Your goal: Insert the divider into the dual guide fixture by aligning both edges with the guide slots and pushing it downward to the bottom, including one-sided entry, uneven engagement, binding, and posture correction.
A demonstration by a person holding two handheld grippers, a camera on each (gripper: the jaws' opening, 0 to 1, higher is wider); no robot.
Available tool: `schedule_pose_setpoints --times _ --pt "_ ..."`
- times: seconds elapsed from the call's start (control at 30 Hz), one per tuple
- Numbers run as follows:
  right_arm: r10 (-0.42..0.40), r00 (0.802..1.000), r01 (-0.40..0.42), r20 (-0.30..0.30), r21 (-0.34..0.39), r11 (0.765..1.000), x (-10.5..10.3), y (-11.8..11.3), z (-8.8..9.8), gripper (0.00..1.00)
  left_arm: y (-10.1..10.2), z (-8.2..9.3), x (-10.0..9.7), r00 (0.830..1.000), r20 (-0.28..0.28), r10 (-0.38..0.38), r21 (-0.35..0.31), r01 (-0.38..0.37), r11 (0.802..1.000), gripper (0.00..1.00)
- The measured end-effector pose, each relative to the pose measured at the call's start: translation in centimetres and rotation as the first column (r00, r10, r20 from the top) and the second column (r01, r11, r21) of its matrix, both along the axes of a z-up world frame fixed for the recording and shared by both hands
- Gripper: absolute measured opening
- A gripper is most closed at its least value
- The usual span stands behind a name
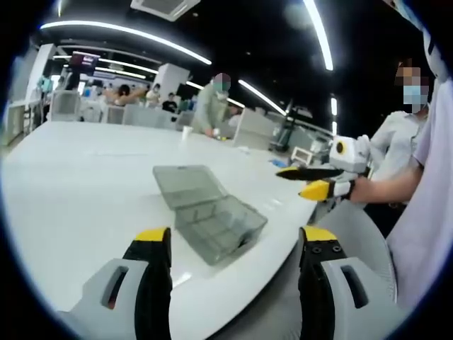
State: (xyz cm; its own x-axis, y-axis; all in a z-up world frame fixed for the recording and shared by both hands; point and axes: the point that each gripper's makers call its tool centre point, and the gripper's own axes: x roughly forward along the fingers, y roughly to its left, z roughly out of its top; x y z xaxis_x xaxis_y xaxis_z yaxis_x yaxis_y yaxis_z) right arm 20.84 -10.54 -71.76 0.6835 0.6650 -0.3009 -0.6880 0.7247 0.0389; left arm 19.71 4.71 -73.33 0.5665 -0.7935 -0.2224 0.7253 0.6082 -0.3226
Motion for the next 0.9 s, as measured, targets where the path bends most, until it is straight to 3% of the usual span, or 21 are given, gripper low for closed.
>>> schedule_pose_setpoints --times 0.33,0.53,0.9 --pt "-0.018 0.997 0.018 0.073 -0.001 1.0 0.4 -0.3 0.8 0.65 0.2 -0.3 0.4 0.999 -0.018 0.029 0.006 -0.029 1.0 0.72" --pt "-0.016 0.998 0.018 0.062 -0.036 0.999 0.5 -0.5 0.1 0.63 0.3 -0.4 0.7 0.998 -0.023 0.054 0.014 -0.054 0.998 0.73" --pt "-0.02 0.996 0.023 0.09 -0.033 0.999 0.5 -0.6 0.6 0.59 1.0 -0.4 1.3 0.993 -0.02 0.112 0.025 -0.112 0.993 0.73"
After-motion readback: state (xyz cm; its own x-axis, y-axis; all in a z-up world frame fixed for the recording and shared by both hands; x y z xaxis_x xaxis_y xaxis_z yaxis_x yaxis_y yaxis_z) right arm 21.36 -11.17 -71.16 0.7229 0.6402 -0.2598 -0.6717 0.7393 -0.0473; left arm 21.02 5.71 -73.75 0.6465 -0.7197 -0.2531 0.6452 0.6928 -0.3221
